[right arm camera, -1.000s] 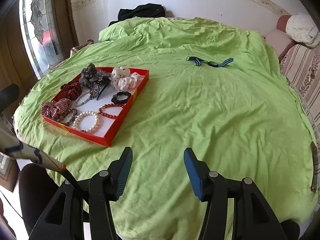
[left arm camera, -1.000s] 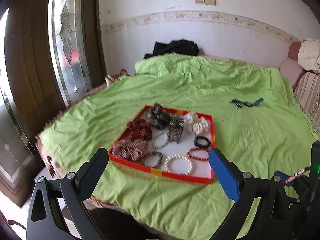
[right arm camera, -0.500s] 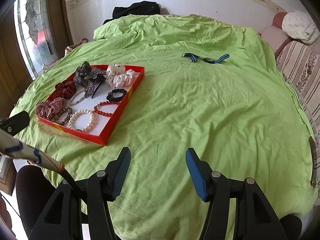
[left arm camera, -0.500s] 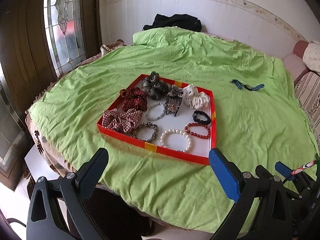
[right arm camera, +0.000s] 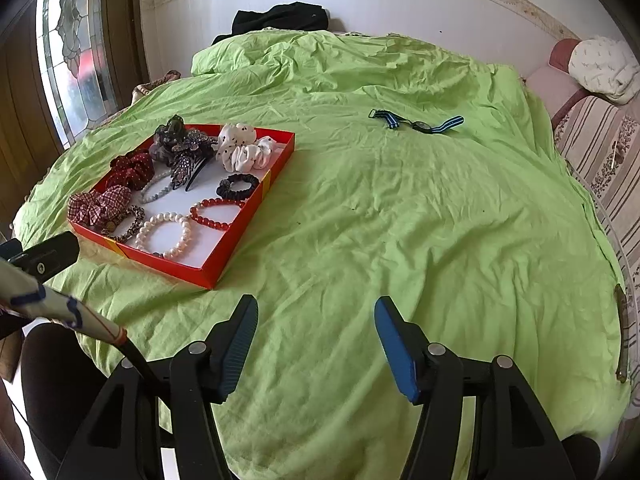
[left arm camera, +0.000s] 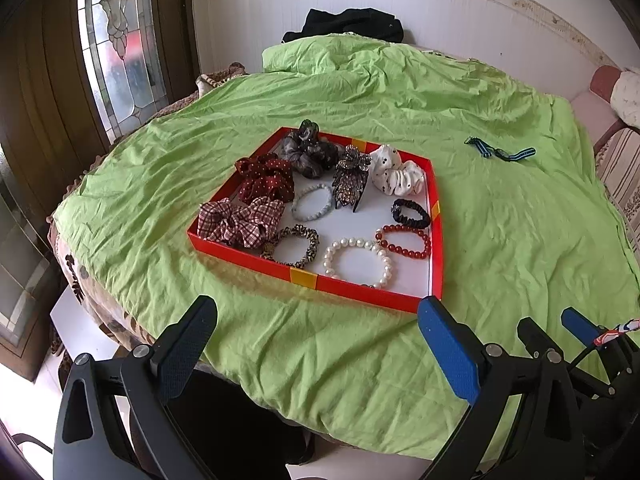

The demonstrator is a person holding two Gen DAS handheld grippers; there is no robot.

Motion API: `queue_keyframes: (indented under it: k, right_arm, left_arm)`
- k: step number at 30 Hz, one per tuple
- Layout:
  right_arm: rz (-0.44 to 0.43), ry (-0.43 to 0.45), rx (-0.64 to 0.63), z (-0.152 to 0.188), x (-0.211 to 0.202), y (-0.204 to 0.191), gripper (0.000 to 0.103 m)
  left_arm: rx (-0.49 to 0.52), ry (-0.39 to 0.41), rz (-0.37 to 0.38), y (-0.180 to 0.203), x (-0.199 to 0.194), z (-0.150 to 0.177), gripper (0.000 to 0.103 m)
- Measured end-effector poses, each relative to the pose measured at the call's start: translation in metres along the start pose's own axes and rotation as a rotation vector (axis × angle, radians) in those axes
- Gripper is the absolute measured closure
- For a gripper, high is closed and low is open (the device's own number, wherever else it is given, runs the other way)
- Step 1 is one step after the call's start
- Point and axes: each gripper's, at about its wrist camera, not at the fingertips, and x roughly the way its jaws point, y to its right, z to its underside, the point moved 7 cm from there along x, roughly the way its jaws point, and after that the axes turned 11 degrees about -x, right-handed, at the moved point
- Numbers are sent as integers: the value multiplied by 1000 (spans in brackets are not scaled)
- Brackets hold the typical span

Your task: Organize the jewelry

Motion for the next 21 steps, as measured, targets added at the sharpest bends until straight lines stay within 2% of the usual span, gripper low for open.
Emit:
queue_keyframes:
  k: [21]
  right_arm:
    - [17,1,6,1,5,1,36]
  left_arm:
    - [-3,-38,15,1,11,7,3]
